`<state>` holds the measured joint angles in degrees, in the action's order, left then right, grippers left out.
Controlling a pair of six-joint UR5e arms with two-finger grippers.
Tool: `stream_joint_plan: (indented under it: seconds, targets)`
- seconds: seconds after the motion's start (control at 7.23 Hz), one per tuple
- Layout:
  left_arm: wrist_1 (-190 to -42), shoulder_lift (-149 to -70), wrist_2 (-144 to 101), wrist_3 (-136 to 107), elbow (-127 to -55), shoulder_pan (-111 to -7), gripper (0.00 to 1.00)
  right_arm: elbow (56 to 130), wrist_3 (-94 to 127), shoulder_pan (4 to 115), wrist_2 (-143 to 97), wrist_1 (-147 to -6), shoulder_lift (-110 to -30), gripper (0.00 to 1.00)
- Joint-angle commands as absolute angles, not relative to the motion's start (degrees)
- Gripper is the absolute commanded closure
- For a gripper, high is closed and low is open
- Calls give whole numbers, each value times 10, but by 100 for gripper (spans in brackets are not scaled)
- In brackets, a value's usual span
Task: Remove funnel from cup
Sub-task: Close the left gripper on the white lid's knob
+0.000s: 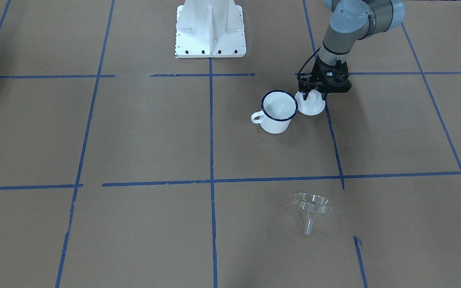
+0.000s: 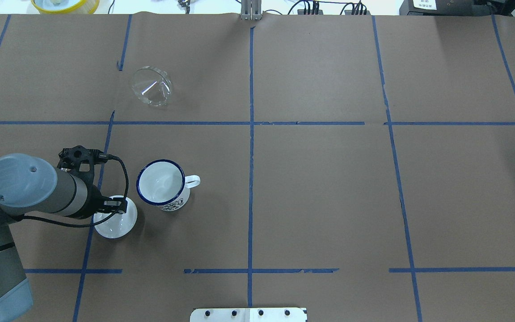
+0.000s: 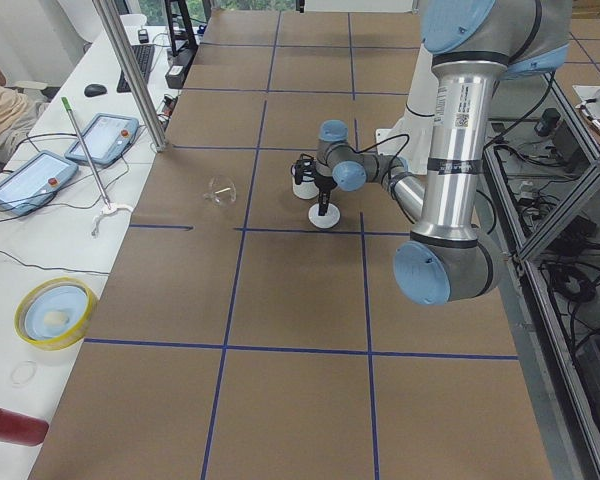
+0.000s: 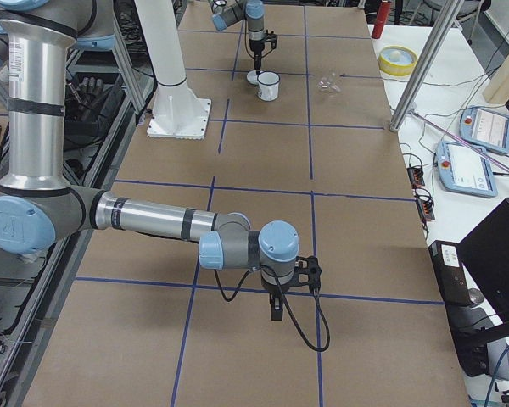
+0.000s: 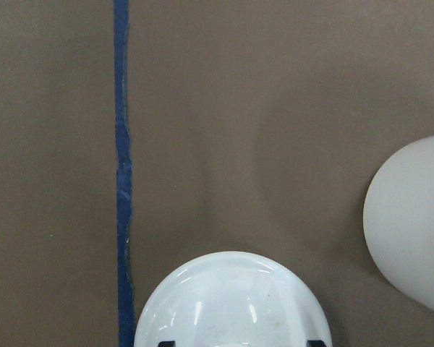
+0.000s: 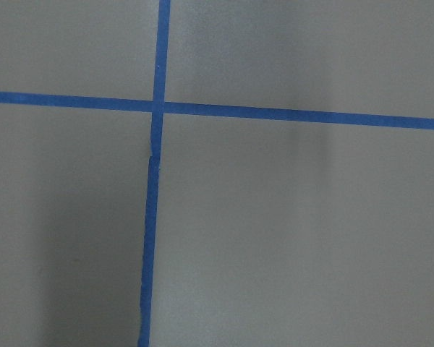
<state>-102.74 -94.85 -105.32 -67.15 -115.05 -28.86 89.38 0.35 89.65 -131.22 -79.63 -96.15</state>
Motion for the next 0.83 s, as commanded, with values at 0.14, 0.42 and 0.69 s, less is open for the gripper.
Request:
stream_joint_plan:
  seconds: [0.14,0.42,0.69]
  targets:
    - [-1028,-943,-1054,-671,-1155,-288,39,894,4,896,-1312,-796,-962,0]
    - [-1028,-945,-1056,-672,-1155,-287,44,894,4,896,-1312,-796,-962,0]
    - [-1028,-946,-1056,-672,-1151,-287,44,894,4,896,-1312,-796,-962,0]
